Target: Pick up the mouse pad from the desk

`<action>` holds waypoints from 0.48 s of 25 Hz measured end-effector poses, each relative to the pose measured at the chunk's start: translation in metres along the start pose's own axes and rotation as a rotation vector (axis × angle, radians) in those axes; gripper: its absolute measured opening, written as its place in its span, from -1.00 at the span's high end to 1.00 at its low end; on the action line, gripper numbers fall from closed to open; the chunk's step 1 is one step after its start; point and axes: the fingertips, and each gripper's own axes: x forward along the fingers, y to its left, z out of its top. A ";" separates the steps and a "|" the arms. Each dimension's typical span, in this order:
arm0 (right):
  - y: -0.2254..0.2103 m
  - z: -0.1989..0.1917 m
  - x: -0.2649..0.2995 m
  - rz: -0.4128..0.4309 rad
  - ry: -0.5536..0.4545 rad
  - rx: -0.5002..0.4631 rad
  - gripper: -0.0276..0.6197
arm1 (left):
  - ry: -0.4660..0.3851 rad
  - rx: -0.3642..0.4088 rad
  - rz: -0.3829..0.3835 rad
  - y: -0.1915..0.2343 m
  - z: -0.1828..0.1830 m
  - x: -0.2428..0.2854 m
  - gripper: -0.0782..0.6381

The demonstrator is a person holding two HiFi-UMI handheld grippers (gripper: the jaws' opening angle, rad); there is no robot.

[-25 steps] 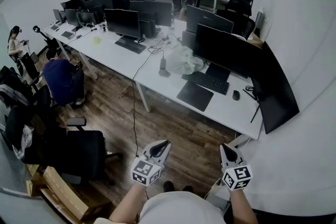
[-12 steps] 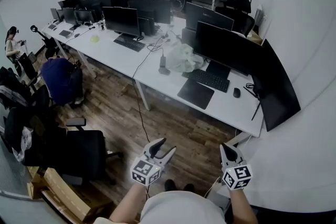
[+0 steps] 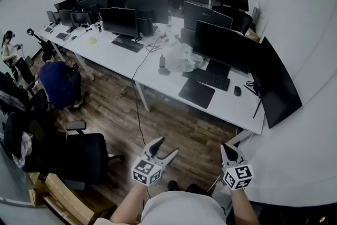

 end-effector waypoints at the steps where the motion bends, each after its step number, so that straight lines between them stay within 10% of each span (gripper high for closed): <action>1: 0.002 -0.001 0.000 -0.004 -0.002 0.003 0.88 | 0.001 0.002 -0.003 0.001 -0.001 -0.001 -0.12; 12: 0.008 -0.010 0.014 -0.010 0.014 0.024 0.88 | -0.006 -0.024 0.031 0.024 -0.003 -0.007 -0.17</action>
